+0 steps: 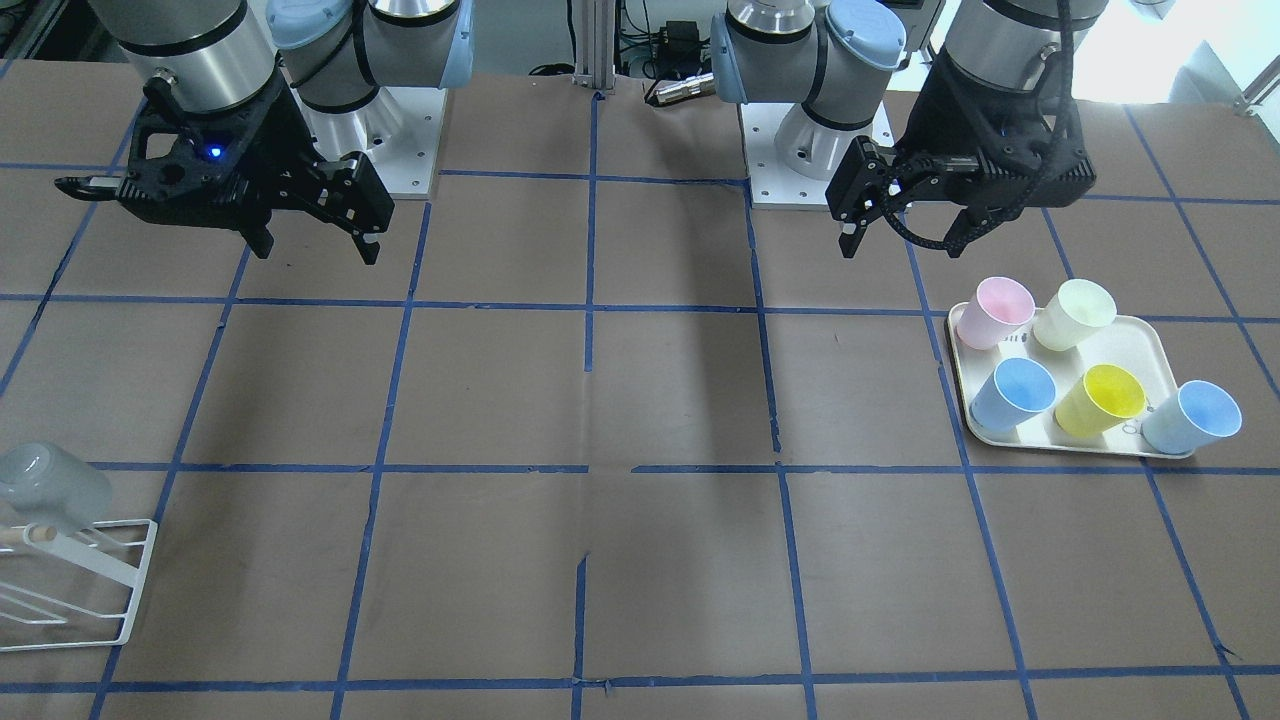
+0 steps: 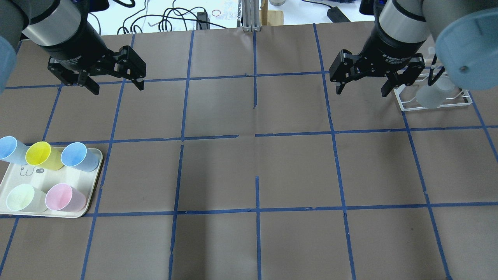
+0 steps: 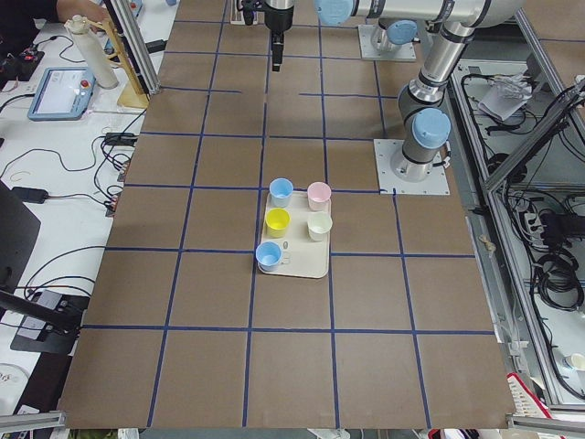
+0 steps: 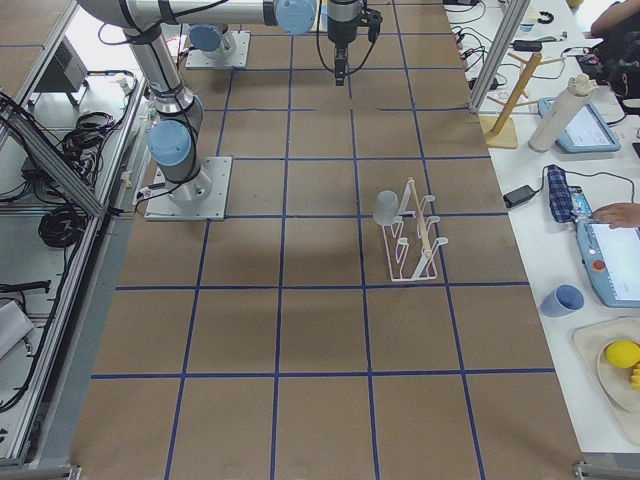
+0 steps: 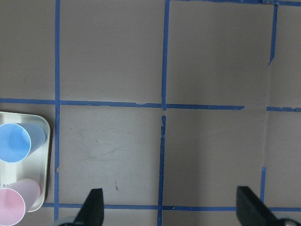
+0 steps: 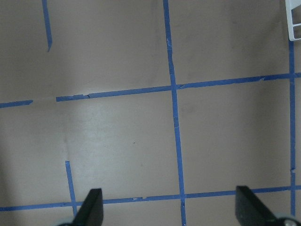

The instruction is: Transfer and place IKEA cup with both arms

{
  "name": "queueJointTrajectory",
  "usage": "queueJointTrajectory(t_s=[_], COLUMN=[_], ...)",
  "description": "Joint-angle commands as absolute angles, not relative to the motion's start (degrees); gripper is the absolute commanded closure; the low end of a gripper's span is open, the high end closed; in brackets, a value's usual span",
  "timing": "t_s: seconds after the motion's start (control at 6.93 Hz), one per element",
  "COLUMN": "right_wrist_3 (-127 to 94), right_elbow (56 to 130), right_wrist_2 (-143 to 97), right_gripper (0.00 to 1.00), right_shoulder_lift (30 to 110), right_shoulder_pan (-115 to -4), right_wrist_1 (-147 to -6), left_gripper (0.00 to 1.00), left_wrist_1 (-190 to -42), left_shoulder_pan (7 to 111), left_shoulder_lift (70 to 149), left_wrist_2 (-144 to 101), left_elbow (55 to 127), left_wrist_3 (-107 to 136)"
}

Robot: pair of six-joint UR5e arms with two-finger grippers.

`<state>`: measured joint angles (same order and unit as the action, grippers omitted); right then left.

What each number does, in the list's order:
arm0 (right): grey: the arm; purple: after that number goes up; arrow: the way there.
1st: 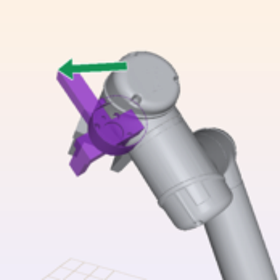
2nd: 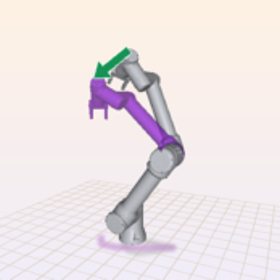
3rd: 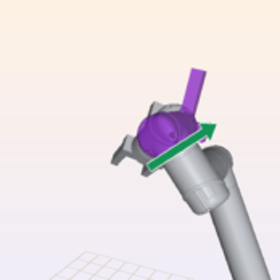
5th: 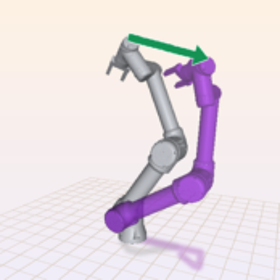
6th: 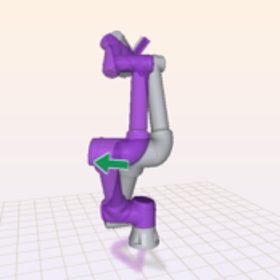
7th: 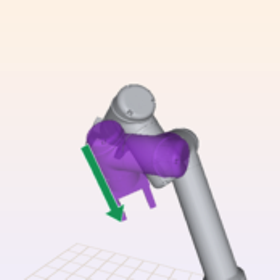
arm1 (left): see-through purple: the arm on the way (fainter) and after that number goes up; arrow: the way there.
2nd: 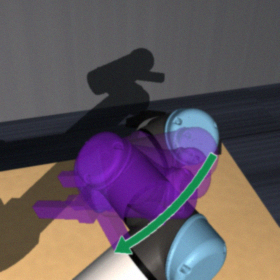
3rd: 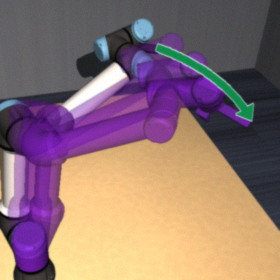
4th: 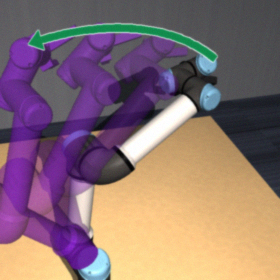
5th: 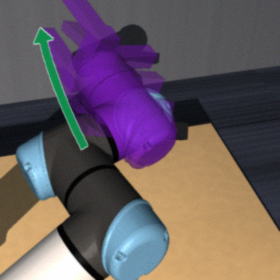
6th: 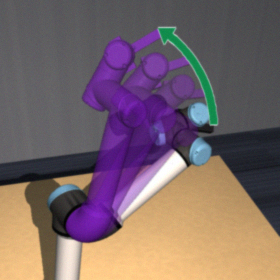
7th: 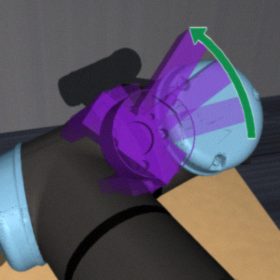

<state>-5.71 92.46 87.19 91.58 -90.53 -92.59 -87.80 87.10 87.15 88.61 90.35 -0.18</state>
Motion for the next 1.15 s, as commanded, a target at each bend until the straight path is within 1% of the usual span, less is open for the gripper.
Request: queueJointTrajectory(t_s=[0.0, 1.01], right_wrist_3=[-5.71, -5.62], right_elbow=[92.46, 92.37], right_wrist_2=[87.19, 87.19], right_gripper=[0.00, 0.00], right_shoulder_lift=[91.58, 91.58], right_shoulder_pan=[-90.53, -90.53], right_wrist_1=[-92.55, -92.55], left_gripper=[0.00, 0.00], left_wrist_1=[-88.32, -89.30], left_shoulder_pan=[87.10, 87.01], left_shoulder_lift=[86.67, 87.28], left_wrist_2=[88.94, 90.62], left_elbow=[90.35, 89.56], left_wrist_3=[-0.18, 0.17])
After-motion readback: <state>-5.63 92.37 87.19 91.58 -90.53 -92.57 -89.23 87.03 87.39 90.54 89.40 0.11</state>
